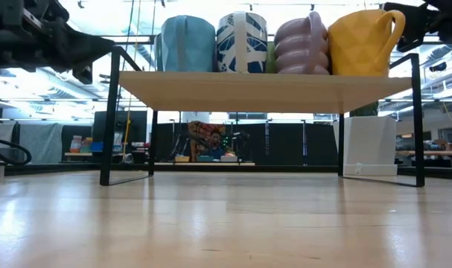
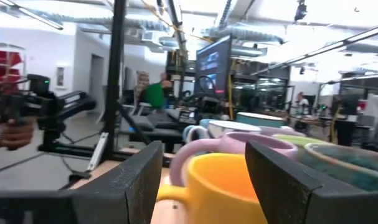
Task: Place coffee mugs
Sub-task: Adjust the green mug
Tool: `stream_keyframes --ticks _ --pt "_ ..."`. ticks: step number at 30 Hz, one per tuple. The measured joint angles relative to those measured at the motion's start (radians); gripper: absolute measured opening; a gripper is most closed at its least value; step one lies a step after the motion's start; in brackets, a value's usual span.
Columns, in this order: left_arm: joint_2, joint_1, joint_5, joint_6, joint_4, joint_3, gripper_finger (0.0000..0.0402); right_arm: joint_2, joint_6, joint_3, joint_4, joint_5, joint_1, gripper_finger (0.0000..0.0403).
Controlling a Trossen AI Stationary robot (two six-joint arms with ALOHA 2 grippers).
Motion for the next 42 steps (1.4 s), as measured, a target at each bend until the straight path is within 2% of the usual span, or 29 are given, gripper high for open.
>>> stream_keyframes --ticks 8,13,24,29,36,42 --pt "0.000 0.116 0.133 -0.012 -0.003 0.000 0.0006 0.000 0.028 0.029 -0.007 -0.156 -0.182 0.0236" --pt "0.000 0.120 0.145 -0.007 -0.006 -0.001 0.0006 0.000 0.080 0.027 -0.030 -0.208 -0.252 0.0236" --pt "0.001 0.120 0.132 -0.017 -0.111 -0.001 0.0008 0.000 0.102 -0.026 0.006 -0.219 -0.260 0.0236" --pt "0.001 0.120 0.131 -0.056 -0.156 -0.001 0.0011 0.000 0.126 -0.015 -0.024 -0.343 -0.256 0.0236" --pt "0.002 0.120 0.130 -0.083 -0.167 -0.001 0.0012 0.000 0.278 -0.007 -0.084 -0.437 -0.257 0.0236" --pt "0.002 0.120 0.130 -0.083 -0.174 -0.002 0.0013 0.002 0.306 -0.016 -0.161 -0.511 -0.257 0.0236"
